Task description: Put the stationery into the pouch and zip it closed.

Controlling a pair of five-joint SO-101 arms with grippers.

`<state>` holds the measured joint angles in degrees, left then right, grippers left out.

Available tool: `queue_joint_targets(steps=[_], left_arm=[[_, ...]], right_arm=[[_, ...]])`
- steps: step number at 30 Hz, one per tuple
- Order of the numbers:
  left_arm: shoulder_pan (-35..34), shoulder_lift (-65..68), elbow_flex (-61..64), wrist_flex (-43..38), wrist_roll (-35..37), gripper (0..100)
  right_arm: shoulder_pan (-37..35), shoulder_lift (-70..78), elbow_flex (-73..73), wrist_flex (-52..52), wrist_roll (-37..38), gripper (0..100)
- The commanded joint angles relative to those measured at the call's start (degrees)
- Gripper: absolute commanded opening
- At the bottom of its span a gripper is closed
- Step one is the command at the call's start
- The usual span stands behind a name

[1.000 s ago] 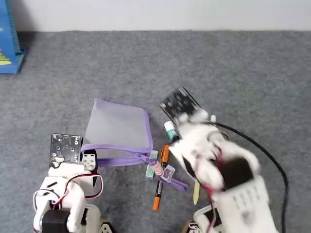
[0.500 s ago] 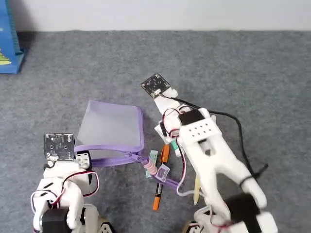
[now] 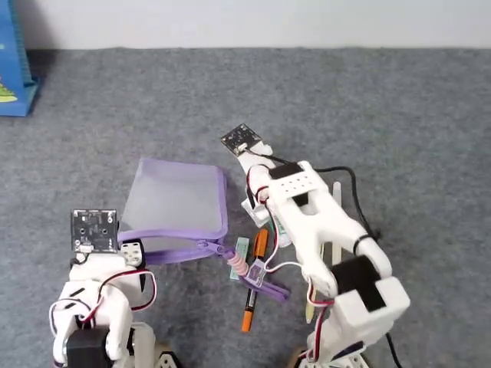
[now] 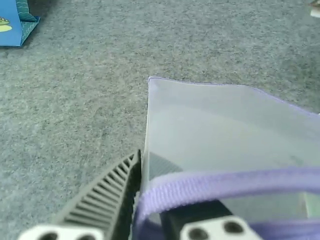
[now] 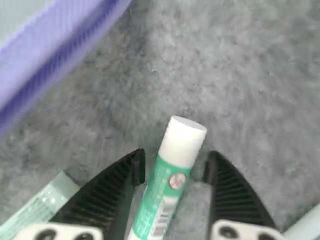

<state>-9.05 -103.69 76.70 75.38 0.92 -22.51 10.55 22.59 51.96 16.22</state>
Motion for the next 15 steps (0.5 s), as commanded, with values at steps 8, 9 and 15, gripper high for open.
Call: queue_joint_targets(steps=[8, 9, 15], left_arm=[[-0.35, -0.79, -0.92, -0.35, 0.26, 1], [-0.35, -0.79, -1.10, -0.35, 0.26, 1], [-0.26, -0.70, -3.56, -0.18, 0.26, 1]], right_arm=[[0.04, -0.31, -9.49, 11.56, 4.13, 0.9], [0.13, -1.54, -9.49, 13.05, 3.96, 0.9], [0.04, -14.64, -9.32, 21.58, 3.78, 0.9]])
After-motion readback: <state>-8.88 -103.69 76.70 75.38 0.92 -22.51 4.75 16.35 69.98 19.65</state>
